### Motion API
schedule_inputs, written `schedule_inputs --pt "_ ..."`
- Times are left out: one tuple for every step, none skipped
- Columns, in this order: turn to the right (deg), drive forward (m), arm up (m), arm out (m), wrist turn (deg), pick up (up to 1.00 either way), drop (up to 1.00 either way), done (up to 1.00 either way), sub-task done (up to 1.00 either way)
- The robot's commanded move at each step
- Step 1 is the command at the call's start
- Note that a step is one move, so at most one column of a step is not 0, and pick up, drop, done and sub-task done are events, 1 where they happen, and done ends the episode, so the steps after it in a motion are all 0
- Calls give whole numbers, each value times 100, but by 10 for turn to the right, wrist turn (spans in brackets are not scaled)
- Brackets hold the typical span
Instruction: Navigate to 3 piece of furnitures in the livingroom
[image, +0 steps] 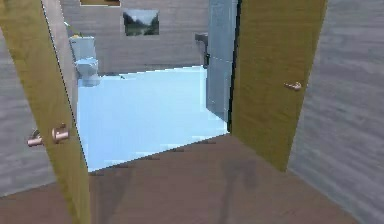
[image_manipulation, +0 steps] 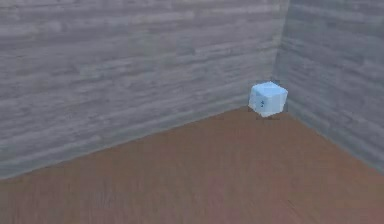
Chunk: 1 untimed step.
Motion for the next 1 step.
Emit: schedule_inputs --pt "0 100 0 0 0 0 0 0 0"
